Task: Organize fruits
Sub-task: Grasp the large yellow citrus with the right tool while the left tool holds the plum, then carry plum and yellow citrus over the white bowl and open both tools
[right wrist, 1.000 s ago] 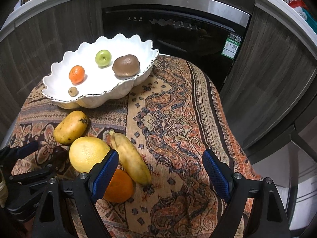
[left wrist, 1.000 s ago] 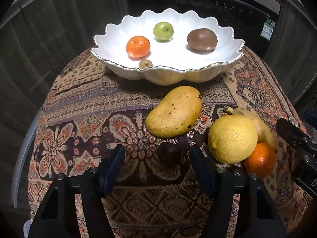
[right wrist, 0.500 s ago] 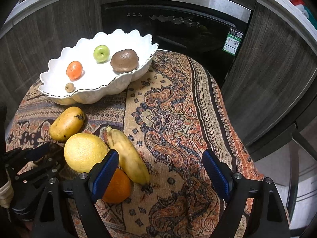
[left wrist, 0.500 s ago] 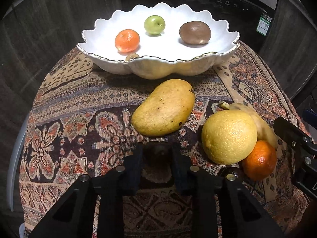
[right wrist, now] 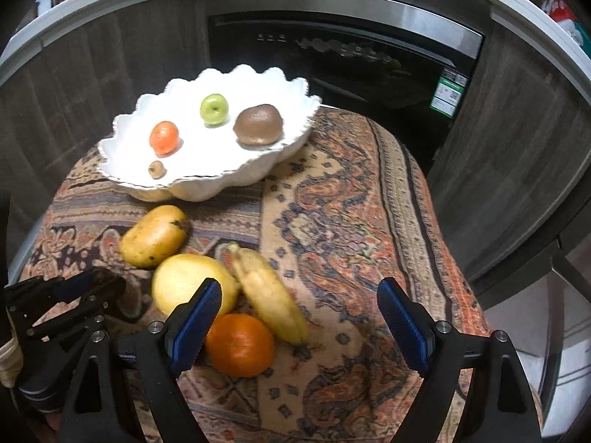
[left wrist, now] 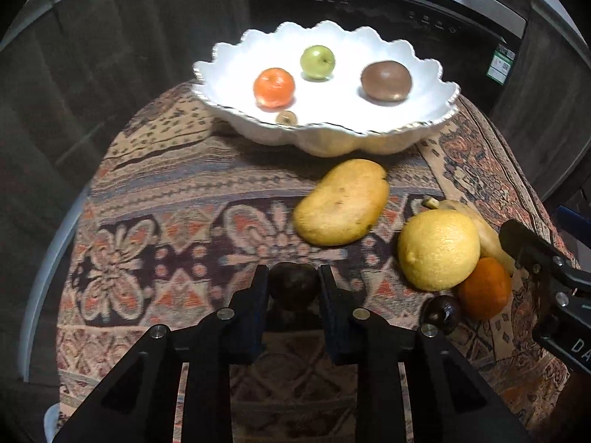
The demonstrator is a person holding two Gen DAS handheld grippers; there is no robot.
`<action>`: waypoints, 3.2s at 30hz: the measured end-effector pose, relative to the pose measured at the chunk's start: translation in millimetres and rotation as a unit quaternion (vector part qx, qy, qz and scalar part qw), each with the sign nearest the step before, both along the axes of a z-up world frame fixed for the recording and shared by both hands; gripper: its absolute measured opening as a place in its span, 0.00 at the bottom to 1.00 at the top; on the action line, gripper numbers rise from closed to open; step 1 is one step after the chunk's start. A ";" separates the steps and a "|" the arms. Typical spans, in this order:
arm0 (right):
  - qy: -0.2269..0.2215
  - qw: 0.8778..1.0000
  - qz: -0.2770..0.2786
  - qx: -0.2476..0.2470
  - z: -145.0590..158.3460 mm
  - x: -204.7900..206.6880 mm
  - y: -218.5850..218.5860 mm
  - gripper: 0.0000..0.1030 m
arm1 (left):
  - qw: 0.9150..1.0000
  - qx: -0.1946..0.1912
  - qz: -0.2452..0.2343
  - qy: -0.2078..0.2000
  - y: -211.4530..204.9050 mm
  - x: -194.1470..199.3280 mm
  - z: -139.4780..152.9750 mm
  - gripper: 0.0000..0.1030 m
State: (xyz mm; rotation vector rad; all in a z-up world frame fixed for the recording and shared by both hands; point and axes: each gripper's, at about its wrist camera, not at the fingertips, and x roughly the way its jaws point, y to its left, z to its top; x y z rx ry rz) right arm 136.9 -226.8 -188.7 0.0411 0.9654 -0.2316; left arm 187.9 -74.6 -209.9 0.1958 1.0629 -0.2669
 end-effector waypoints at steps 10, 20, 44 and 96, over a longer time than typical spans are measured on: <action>0.023 0.999 0.037 0.028 -11.1 24.0 39.4 0.84 | 0.999 0.007 0.046 -0.001 49.9 4.1 2.4 0.26; 0.060 0.997 0.037 0.030 -35.2 39.9 47.3 0.75 | 0.998 0.001 0.056 0.004 59.1 7.9 -1.8 0.26; 0.042 0.997 0.056 0.032 -25.1 36.7 47.2 0.59 | 0.999 -0.004 0.050 -0.012 50.3 7.4 13.3 0.26; -0.043 0.997 0.047 0.050 65.4 108.5 -0.9 0.59 | 0.998 -0.019 0.005 -0.065 -19.2 112.7 85.6 0.26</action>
